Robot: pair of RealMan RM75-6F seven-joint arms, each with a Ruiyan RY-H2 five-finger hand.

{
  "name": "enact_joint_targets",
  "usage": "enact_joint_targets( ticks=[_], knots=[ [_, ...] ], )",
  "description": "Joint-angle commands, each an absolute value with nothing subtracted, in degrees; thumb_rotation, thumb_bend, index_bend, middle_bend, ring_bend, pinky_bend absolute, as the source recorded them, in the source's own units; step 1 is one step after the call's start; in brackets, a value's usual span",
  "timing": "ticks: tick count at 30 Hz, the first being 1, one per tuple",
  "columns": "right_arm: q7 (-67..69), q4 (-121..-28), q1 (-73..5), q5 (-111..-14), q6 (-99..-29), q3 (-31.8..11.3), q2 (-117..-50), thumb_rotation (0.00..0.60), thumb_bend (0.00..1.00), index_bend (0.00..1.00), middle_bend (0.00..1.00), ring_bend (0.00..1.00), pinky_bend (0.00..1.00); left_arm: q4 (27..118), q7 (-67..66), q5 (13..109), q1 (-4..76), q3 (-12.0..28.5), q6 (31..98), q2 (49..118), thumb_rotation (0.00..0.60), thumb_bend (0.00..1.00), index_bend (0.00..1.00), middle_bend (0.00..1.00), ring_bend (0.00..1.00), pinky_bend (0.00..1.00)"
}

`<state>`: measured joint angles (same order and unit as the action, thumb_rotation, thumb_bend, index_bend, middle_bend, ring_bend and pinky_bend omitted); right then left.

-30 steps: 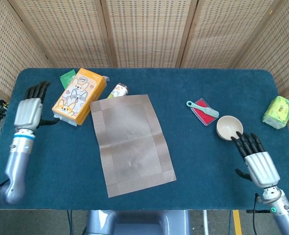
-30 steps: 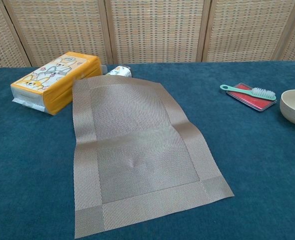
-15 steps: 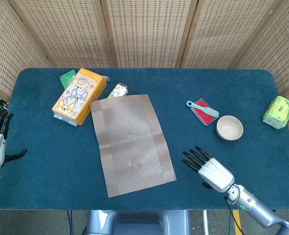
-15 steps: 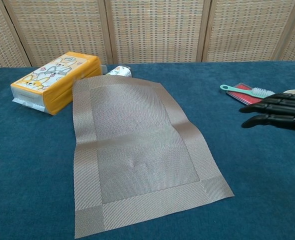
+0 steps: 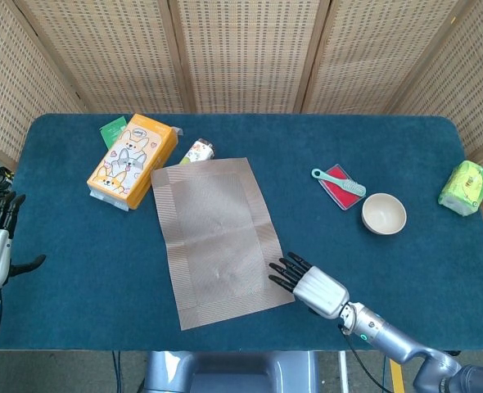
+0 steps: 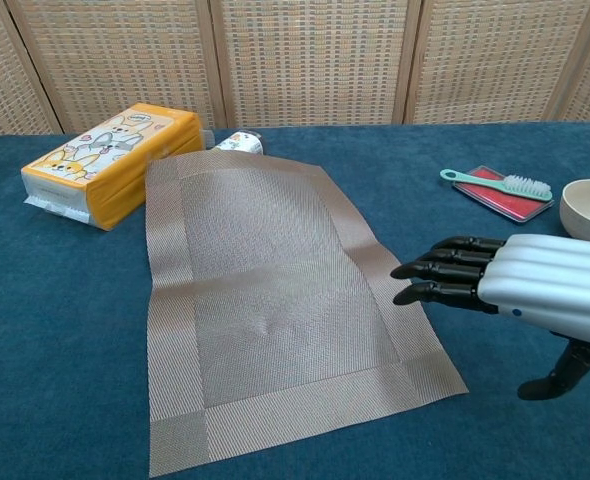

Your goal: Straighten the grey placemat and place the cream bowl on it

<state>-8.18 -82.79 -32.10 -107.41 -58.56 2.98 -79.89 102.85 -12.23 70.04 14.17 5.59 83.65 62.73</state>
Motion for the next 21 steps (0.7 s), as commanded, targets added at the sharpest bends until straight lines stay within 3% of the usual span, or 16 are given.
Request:
enact_joint_targets(
  ticks=[1,21],
  knots=[
    [-8.71,-81.66,-32.81,-106.51,-57.76,2.88,-81.34,0.600,0.00,0.11,0.00,0.00,0.00,102.81,-12.12,70.18,14.05,5.75,83.49,62.72,0.600,0.00,0.00,0.00,0.00,0.00],
    [-12.61,-79.07,-36.12,-102.68,-53.87,3.00,-87.83,0.600,0.00,0.08,0.00,0.00,0.00,102.52,-10.37,69.55,13.30,7.26,81.47,61.98,0.600,0.00,0.00,0.00,0.00,0.00]
  ],
)
